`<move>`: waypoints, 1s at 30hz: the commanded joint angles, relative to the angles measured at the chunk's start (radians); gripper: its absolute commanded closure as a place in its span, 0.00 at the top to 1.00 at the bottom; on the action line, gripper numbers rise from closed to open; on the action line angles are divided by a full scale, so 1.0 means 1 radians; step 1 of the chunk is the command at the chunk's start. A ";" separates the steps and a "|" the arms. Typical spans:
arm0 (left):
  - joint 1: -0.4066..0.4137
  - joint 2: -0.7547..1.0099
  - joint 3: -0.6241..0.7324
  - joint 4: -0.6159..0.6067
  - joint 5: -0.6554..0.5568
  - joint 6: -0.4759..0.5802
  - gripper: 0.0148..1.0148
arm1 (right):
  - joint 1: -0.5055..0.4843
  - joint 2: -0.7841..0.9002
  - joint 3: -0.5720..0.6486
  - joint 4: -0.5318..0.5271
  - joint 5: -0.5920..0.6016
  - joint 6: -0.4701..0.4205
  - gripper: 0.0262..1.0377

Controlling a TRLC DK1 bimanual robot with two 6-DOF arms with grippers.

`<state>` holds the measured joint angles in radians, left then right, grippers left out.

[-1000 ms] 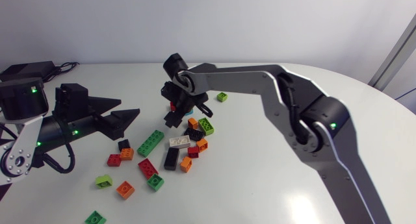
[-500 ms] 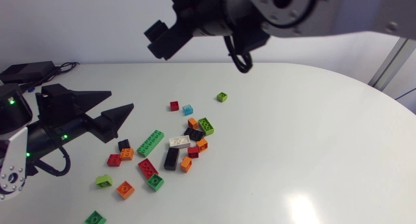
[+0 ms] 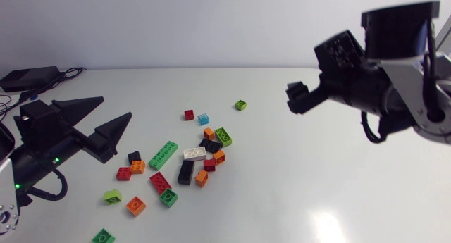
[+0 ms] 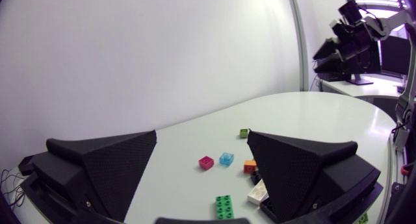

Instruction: Disassemble duplo

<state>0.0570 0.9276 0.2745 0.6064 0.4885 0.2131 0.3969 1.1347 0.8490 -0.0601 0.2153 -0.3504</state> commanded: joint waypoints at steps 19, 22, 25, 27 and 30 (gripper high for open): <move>-0.022 -0.920 -0.276 -0.585 -0.355 0.101 0.97 | -0.007 -1.113 -0.722 0.002 0.055 0.022 0.96; -0.060 -0.924 -0.278 -0.577 -0.353 0.095 0.97 | -0.012 -1.139 -0.766 -0.026 0.065 0.005 0.96; -0.132 -0.935 -0.278 -0.577 -0.355 0.101 0.97 | -0.024 -1.138 -0.812 -0.014 0.067 0.004 0.96; -0.146 -0.934 -0.278 -0.576 -0.355 0.121 0.97 | -0.030 -1.136 -0.811 -0.021 0.061 0.007 0.96; -0.151 -0.937 -0.278 -0.573 -0.355 0.131 0.97 | -0.059 -1.139 -0.811 -0.021 0.056 -0.099 0.96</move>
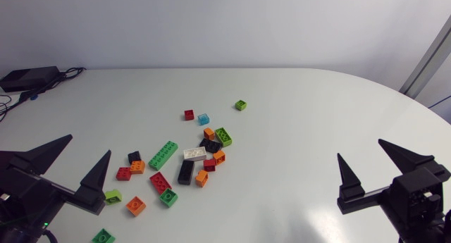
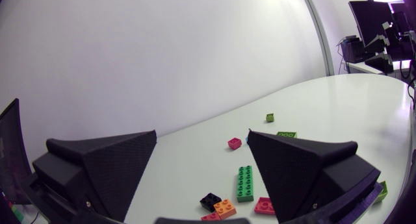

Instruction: Disassemble duplo

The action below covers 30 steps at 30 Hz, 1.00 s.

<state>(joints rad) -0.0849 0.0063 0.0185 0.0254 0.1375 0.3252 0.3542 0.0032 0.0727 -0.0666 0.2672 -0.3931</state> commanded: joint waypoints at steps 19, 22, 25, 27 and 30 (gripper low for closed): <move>-0.003 -0.015 -0.022 0.008 -0.004 0.014 0.97 | -0.121 -0.009 -0.077 0.128 -0.016 -0.023 0.96; -0.003 -0.015 -0.022 0.008 -0.004 0.014 0.97 | -0.120 -0.009 -0.077 0.111 -0.019 0.037 0.96; -0.003 -0.015 -0.022 0.008 -0.004 0.014 0.97 | -0.170 -0.005 -0.077 0.111 -0.019 0.034 0.96; -0.003 -0.015 -0.022 0.008 -0.004 0.014 0.97 | -0.236 -0.006 -0.077 0.111 -0.019 0.051 0.96; -0.003 -0.015 -0.022 0.008 -0.004 0.014 0.97 | -0.296 -0.009 -0.077 0.119 -0.013 0.089 0.96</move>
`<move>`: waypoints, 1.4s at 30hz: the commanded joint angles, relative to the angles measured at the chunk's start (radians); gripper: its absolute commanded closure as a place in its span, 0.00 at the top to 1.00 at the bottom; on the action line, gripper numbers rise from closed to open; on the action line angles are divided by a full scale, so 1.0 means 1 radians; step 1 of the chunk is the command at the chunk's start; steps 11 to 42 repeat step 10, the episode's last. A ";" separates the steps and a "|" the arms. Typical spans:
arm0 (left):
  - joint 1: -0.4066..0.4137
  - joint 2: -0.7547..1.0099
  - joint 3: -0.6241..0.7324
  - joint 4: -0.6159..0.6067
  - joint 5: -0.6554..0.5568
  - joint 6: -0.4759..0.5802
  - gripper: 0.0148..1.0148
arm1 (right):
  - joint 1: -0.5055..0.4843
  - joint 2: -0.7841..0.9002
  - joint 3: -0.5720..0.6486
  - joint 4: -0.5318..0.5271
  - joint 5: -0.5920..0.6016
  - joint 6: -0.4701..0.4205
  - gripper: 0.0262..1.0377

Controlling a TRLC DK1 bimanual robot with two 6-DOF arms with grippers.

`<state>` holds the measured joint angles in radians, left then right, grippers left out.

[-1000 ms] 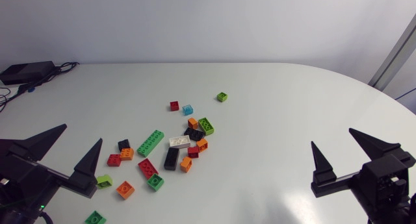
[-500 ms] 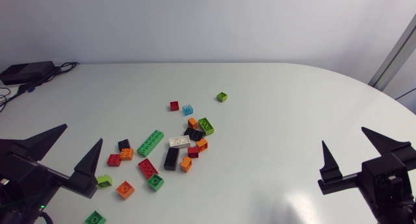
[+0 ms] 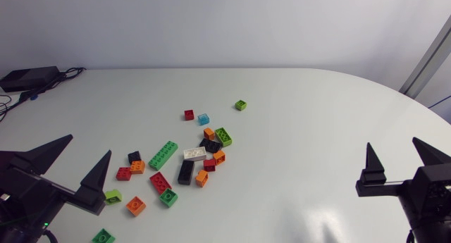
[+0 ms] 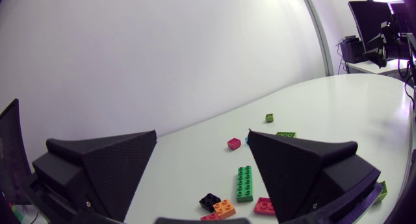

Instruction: Disassemble duplo

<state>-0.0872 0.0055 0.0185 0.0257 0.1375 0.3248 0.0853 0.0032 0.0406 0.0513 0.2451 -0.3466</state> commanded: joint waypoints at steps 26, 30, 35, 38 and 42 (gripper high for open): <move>0.001 -0.015 -0.022 0.008 -0.004 0.014 0.97 | -0.082 -0.009 -0.045 -0.013 -0.069 0.040 0.96; 0.001 -0.015 -0.022 0.008 -0.004 0.014 0.97 | -0.082 -0.009 -0.045 -0.013 -0.069 0.040 0.96; 0.001 -0.015 -0.022 0.008 -0.004 0.014 0.97 | -0.082 -0.009 -0.045 -0.013 -0.069 0.040 0.96; 0.001 -0.015 -0.022 0.008 -0.004 0.014 0.97 | -0.082 -0.009 -0.045 -0.013 -0.069 0.040 0.96; 0.001 -0.015 -0.022 0.008 -0.004 0.014 0.97 | -0.082 -0.009 -0.045 -0.013 -0.069 0.040 0.96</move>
